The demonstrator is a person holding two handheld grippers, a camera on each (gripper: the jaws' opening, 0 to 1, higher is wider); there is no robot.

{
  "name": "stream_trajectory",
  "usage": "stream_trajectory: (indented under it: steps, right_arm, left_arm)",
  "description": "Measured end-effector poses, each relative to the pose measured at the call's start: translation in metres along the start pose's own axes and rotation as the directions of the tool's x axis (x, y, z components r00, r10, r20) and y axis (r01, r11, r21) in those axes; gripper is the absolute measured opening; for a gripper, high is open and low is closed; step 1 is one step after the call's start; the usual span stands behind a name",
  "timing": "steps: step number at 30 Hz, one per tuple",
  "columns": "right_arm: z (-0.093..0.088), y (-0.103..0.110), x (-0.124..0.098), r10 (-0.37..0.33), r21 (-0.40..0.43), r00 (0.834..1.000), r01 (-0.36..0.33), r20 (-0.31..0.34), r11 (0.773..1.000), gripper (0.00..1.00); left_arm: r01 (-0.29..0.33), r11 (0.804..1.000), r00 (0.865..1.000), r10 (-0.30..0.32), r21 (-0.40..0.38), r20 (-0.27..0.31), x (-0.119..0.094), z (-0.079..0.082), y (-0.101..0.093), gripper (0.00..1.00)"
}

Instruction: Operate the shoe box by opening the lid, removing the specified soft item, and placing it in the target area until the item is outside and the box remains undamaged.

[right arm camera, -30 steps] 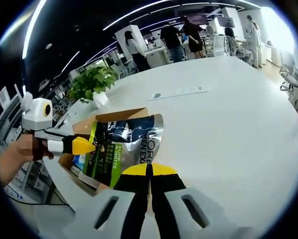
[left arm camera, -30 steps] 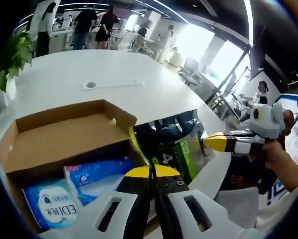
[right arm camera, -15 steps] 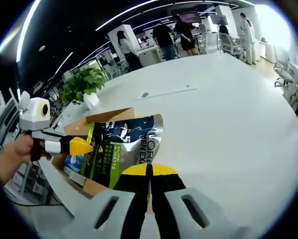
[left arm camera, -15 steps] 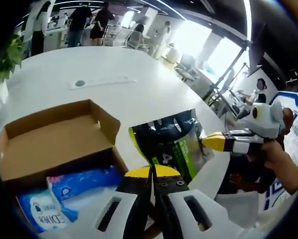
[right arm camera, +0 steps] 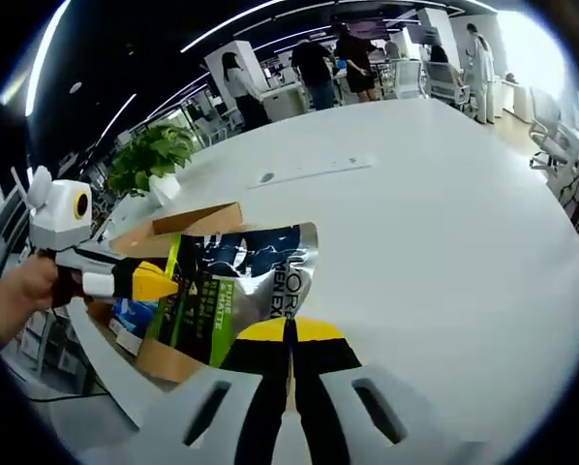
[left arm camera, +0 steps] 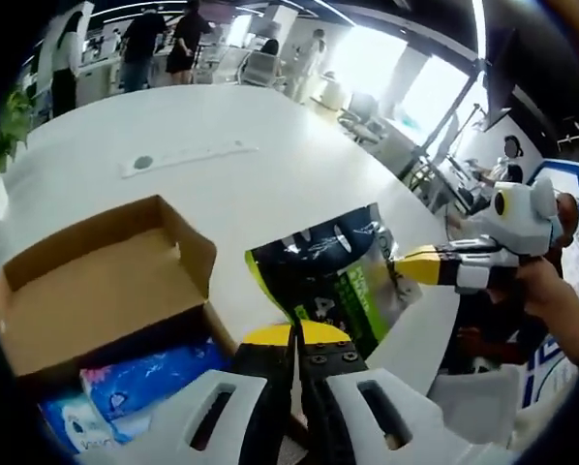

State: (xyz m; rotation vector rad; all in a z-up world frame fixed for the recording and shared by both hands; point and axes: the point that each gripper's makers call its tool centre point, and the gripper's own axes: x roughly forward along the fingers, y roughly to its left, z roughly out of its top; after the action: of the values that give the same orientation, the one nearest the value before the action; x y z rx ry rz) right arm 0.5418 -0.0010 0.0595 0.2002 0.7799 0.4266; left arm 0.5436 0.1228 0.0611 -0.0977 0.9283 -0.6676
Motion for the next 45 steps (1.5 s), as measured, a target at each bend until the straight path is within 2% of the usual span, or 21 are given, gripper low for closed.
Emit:
stream_trajectory:
  steps: [6, 12, 17, 23, 28, 32, 38, 39, 42, 44, 45]
  right_arm:
    - [0.002, -0.004, 0.009, -0.005, -0.007, 1.000, 0.005, -0.015, 1.000, 0.00]
    - [0.001, -0.006, 0.017, -0.008, -0.012, 0.999, 0.007, -0.032, 1.000, 0.00]
    - [0.002, -0.011, 0.022, -0.015, -0.015, 0.999, 0.014, -0.040, 1.000, 0.00]
    - [0.002, -0.018, 0.028, -0.027, -0.019, 0.998, 0.026, -0.050, 0.999, 0.00]
    - [-0.001, -0.022, 0.033, -0.032, -0.021, 0.998, 0.031, -0.059, 0.999, 0.00]
    - [-0.004, -0.027, 0.039, -0.035, -0.025, 0.997, 0.034, -0.068, 0.999, 0.00]
    - [-0.005, -0.029, 0.046, -0.025, -0.019, 0.998, 0.024, -0.060, 1.000, 0.00]
    - [-0.005, -0.029, 0.047, -0.023, -0.017, 0.998, 0.022, -0.058, 1.000, 0.00]
    - [-0.007, -0.032, 0.052, -0.020, -0.011, 0.997, 0.019, -0.069, 1.000, 0.00]
    - [-0.008, -0.034, 0.056, -0.019, -0.025, 0.997, 0.017, -0.069, 1.000, 0.00]
    - [-0.009, -0.035, 0.057, -0.021, -0.036, 0.997, 0.019, -0.073, 0.999, 0.00]
  left_arm:
    - [-0.029, 0.997, 0.999, 0.032, 0.066, -0.043, 0.009, -0.003, 0.005, 0.00]
    - [-0.056, 0.988, 0.992, 0.071, 0.147, -0.101, 0.018, -0.007, 0.009, 0.00]
    - [-0.069, 0.979, 0.988, 0.094, 0.193, -0.124, 0.026, -0.006, 0.012, 0.00]
    - [-0.089, 0.948, 0.976, 0.144, 0.307, -0.163, 0.037, -0.007, 0.013, 0.00]
    - [-0.090, 0.912, 0.961, 0.186, 0.400, -0.207, 0.045, -0.008, 0.015, 0.00]
    - [-0.084, 0.900, 0.949, 0.202, 0.428, -0.240, 0.054, -0.010, 0.018, 0.00]
    - [-0.076, 0.859, 0.929, 0.245, 0.506, -0.277, 0.063, -0.015, 0.025, 0.00]
    - [-0.071, 0.857, 0.927, 0.246, 0.510, -0.285, 0.064, -0.016, 0.025, 0.00]
    - [-0.065, 0.853, 0.922, 0.250, 0.518, -0.295, 0.068, -0.019, 0.027, 0.00]
    - [-0.069, 0.832, 0.919, 0.267, 0.550, -0.289, 0.069, -0.017, 0.028, 0.00]
    - [-0.066, 0.834, 0.919, 0.265, 0.548, -0.293, 0.070, -0.017, 0.027, 0.00]
